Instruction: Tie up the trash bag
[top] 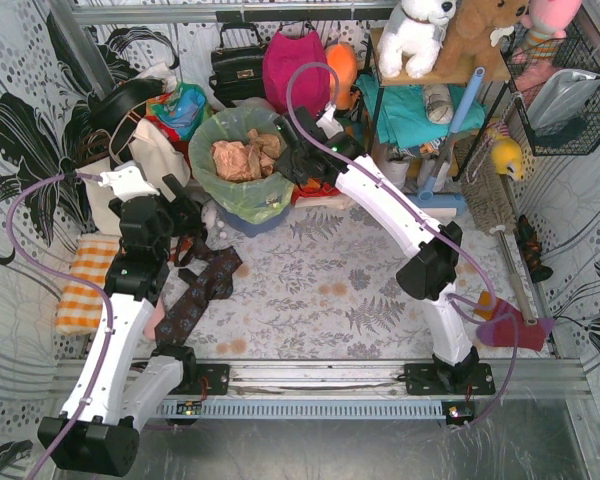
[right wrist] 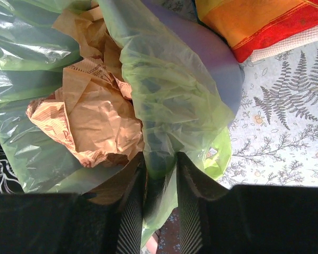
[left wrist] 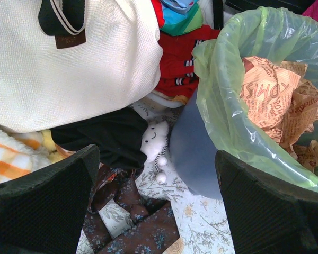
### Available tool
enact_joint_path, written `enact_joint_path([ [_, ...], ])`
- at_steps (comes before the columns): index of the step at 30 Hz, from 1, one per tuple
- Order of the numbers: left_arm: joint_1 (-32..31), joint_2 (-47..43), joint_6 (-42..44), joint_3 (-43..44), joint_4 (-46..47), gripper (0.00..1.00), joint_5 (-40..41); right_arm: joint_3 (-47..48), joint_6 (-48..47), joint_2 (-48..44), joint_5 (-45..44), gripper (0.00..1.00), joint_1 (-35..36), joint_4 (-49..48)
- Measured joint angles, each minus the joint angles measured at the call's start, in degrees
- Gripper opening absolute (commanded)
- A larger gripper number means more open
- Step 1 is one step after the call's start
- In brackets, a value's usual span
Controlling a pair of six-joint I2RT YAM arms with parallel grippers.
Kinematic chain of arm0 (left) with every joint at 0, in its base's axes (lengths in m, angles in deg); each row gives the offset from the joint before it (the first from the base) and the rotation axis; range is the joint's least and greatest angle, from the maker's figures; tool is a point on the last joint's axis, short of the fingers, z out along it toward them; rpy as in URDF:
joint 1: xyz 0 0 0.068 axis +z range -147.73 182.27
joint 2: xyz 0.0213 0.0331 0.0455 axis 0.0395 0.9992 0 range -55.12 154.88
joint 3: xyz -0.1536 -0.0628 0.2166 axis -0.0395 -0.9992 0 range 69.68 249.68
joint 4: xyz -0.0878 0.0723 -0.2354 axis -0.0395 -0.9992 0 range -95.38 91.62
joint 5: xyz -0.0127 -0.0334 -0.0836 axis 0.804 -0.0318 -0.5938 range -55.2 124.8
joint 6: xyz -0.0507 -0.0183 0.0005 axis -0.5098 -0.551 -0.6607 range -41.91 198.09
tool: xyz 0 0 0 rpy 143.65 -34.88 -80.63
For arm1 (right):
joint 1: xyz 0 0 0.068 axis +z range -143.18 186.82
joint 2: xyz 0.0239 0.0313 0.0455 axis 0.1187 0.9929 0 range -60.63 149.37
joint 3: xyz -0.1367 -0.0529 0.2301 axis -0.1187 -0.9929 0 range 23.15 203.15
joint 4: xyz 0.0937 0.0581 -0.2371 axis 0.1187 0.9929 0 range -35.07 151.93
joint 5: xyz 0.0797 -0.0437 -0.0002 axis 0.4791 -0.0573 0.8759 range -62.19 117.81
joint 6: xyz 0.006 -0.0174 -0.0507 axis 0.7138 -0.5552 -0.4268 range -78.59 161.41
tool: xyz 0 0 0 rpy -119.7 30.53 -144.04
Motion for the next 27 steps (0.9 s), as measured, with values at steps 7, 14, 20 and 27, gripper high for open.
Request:
enact_joint_path([
  [7, 0.4, 0.5, 0.0, 0.0, 0.0, 0.98, -0.1, 0.0, -0.6, -0.1, -0.9, 0.00, 0.0, 0.3],
  [14, 0.9, 0.6, -0.1, -0.1, 0.0, 0.98, 0.0, 0.0, -3.9, -0.8, -2.4, 0.00, 0.0, 1.5],
  [20, 1.9, 0.5, -0.1, -0.1, 0.0, 0.98, 1.1, -4.6, -10.9, -7.1, -2.3, 0.00, 0.1, 1.3],
  [27, 3.1, -0.3, -0.4, -0.1, 0.0, 0.98, 1.9, -9.0, -24.4, -18.6, -0.5, 0.00, -0.2, 3.7],
])
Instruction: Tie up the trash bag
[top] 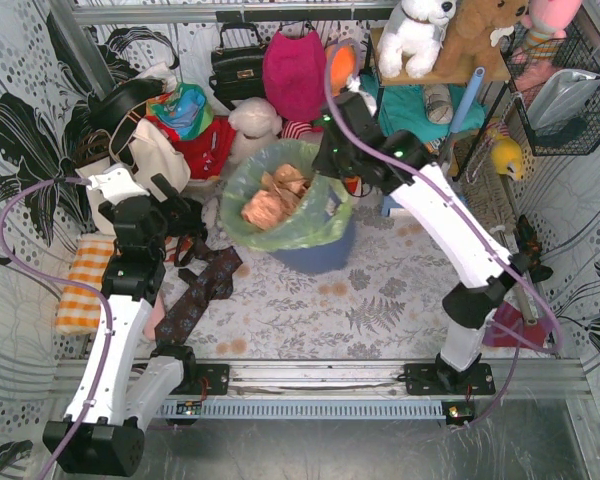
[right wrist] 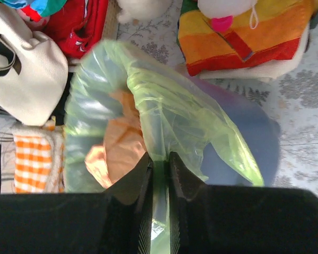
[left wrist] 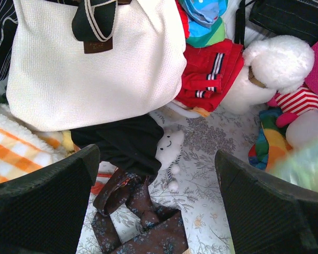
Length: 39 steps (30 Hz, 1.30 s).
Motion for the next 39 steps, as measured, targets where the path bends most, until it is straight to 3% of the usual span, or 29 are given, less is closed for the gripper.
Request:
enact_joint_path([
  [6, 0.3, 0.0, -0.1, 0.0, 0.0, 0.98, -0.1, -4.8, -5.9, -9.0, 5.1, 0.00, -4.8, 4.3],
  [12, 0.4, 0.0, -0.1, 0.0, 0.0, 0.98, -0.4, -20.7, -6.7, -19.0, 11.7, 0.00, -7.5, 3.9],
  [22, 0.6, 1.1, -0.3, -0.1, 0.6, 0.98, -3.0, -29.2, -4.0, -23.6, 19.1, 0.00, -7.3, -2.5],
  [27, 0.6, 4.5, -5.3, -0.1, 0.7, 0.99, -15.5, -29.2, -3.8, -23.6, 19.8, 0.00, -7.3, -4.0],
  [30, 0.6, 6.2, -11.6, -1.3, 1.3, 0.91, -26.4, -29.2, -3.8, -23.6, 19.8, 0.00, -7.3, -4.2],
  [35, 0.3, 7.4, -22.3, -9.2, 7.1, 0.84, -42.6, -29.2, -3.8, -23.6, 20.0, 0.00, -7.3, -4.3],
  [39, -3.2, 9.8, -28.5, -15.1, 12.7, 0.82, -49.4, -29.2, -3.8, -23.6, 20.3, 0.00, -7.3, -4.2],
])
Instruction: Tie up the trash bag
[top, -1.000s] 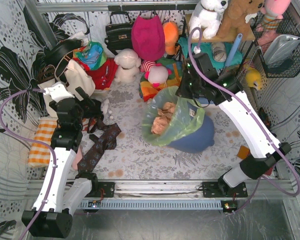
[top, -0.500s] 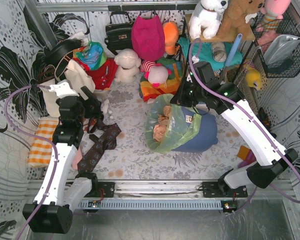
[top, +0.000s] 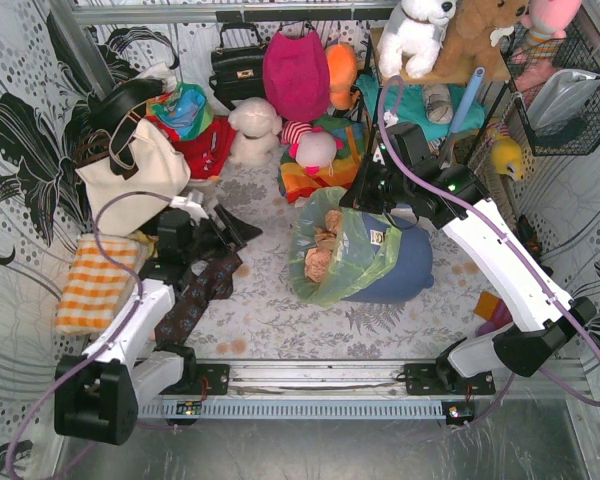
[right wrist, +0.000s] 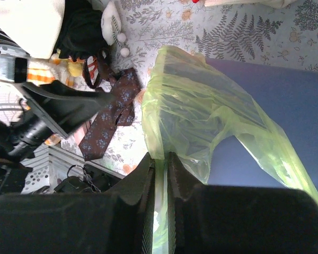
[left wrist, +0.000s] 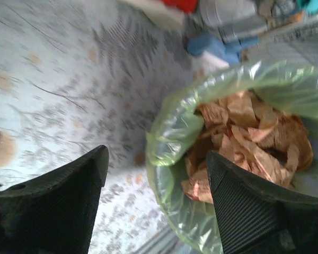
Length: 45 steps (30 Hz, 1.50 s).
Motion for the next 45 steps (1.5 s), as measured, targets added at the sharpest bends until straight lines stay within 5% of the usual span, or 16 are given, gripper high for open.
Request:
enact_joint_path([
  [6, -10.1, 5.8, -5.2, -3.0, 9.5, 0.73, -2.6, 0.0, 0.0, 0.0, 0.2, 0.00, 0.0, 0.0],
  [15, -17.2, 17.1, -10.5, -8.2, 22.8, 0.54, -2.1, 0.0, 0.0, 0.0, 0.2, 0.00, 0.0, 0.0],
  [26, -19.2, 20.9, -13.4, -8.6, 30.0, 0.06, -2.5, 0.0, 0.0, -0.1, 0.2, 0.00, -0.1, -0.7],
  [33, -19.1, 15.0, -8.9, -3.3, 15.9, 0.00, -0.6, 0.8, -0.1, -0.9, -1.7, 0.00, -0.3, -0.5],
  [45, -16.2, 8.7, 4.8, 19.0, -19.9, 0.00, 4.5, -0.5, -0.2, -5.1, -7.2, 0.00, -0.7, -0.5],
])
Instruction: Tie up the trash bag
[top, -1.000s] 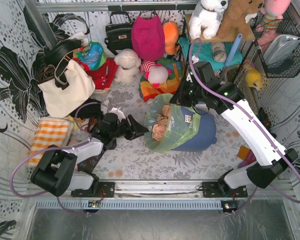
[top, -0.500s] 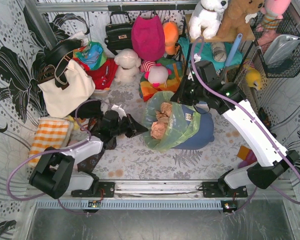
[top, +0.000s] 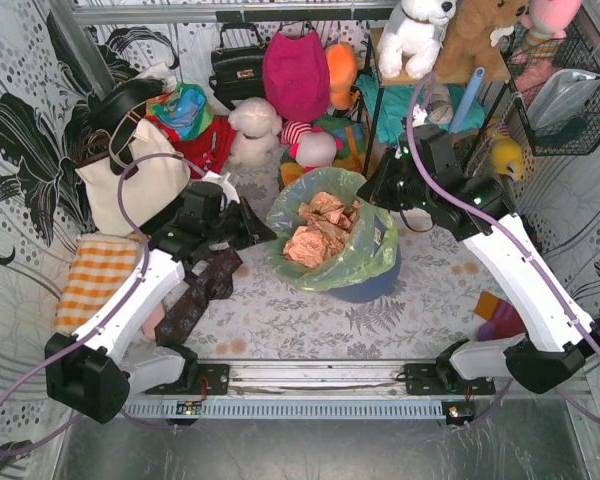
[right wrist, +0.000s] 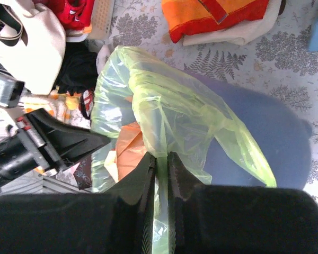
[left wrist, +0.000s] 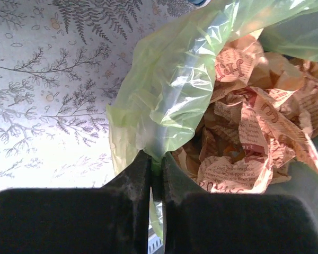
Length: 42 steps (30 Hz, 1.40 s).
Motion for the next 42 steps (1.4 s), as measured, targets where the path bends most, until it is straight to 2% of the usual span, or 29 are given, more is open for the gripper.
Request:
enact_joint_path([
  [6, 0.2, 0.0, 3.5, 9.6, -13.4, 0.00, 1.9, -6.8, 0.4, -3.3, -1.4, 0.00, -0.2, -3.1],
  [11, 0.4, -0.1, 6.0, 16.2, -19.8, 0.00, 4.5, -12.4, 0.6, -4.8, -1.7, 0.00, -0.2, -4.3],
  [20, 0.5, -1.2, 7.8, 17.6, -20.6, 0.00, 7.0, -21.6, 0.9, -7.4, -0.2, 0.00, -0.2, -11.6],
  [24, 0.5, -2.5, 7.1, 16.0, -19.8, 0.13, 7.0, -21.6, 0.8, -7.2, -0.3, 0.00, 0.0, -12.2],
  [27, 0.5, -3.1, 6.7, 15.5, -19.7, 0.16, 7.0, -21.6, 0.5, -6.8, -0.4, 0.04, 0.0, -12.7],
  [32, 0.5, -3.4, 5.6, 15.4, -19.4, 0.23, 7.1, -20.0, -0.9, -4.6, -1.8, 0.03, -0.1, -13.4],
  [37, 0.5, -5.5, 3.7, 13.5, -17.6, 0.24, 7.0, -18.4, -2.8, -1.4, -2.4, 0.03, -1.4, -16.1],
  [39, 0.5, -6.3, 3.0, 12.7, -17.1, 0.25, 7.0, -18.3, -3.1, -0.7, -2.4, 0.06, -1.7, -17.1],
  [42, 0.5, -7.4, 2.1, 12.0, -16.9, 0.27, 7.0, -18.2, -4.0, -0.5, -2.2, 0.17, -1.8, -17.7],
])
